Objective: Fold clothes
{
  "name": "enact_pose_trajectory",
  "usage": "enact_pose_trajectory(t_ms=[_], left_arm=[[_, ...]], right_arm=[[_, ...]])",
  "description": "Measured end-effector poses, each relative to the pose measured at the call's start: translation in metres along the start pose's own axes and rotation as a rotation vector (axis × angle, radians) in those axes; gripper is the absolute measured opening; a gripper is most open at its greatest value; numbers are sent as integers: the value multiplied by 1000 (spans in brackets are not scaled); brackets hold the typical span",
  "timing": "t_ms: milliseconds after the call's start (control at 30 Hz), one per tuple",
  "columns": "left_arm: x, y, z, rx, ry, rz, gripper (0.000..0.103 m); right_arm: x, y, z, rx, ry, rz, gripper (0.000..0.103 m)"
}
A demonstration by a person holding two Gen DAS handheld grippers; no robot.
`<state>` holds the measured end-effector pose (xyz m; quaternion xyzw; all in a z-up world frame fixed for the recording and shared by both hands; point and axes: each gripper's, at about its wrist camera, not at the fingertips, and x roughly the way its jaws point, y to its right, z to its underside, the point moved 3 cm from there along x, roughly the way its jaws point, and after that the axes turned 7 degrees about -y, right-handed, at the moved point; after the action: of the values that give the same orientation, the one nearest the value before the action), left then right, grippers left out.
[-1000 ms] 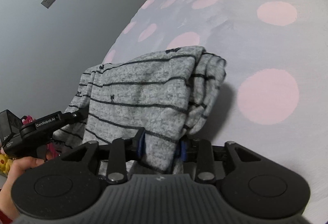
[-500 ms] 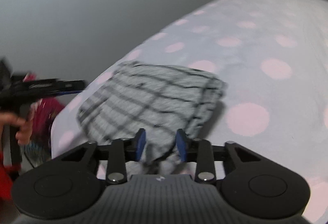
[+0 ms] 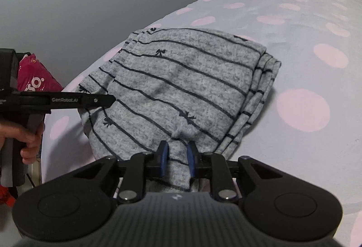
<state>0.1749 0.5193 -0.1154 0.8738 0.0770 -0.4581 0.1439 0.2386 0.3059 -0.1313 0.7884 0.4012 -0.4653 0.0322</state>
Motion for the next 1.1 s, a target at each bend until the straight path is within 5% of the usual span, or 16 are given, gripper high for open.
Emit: enact_pose_trajectory(t_ms=[167, 233, 267, 367, 433, 667, 733, 767, 800, 867, 1100], left_arm=[[-15, 0, 3, -22, 46, -2, 25], [-28, -3, 6, -61, 85, -15, 36], [-35, -5, 8, -83, 103, -23, 52], [-50, -16, 16, -162, 122, -40, 54], [-53, -26, 22, -242, 113, -35, 57], [-32, -55, 34, -483, 114, 92, 55], [-25, -58, 34, -512, 118, 112, 40], [-22, -60, 33, -511, 118, 100, 26], [-20, -62, 33, -511, 119, 93, 25], [-21, -66, 30, -508, 131, 100, 18], [-38, -70, 18, -447, 110, 25, 15]], right_arm=[[-5, 3, 1, 1, 1, -16, 22], [-12, 5, 2, 14, 6, -22, 23], [-16, 6, 3, 24, 12, -29, 29], [-32, 7, 8, 71, 40, -39, 54], [-39, 9, 14, 107, 48, -30, 57], [-29, 29, 32, 297, -15, -93, 61], [-18, 31, 34, 351, -18, -132, 61], [-15, 31, 34, 364, -15, -140, 59], [-13, 30, 33, 372, -14, -150, 55], [-9, 23, 30, 363, -26, -177, 29], [-9, -7, 23, 316, -35, -188, 20]])
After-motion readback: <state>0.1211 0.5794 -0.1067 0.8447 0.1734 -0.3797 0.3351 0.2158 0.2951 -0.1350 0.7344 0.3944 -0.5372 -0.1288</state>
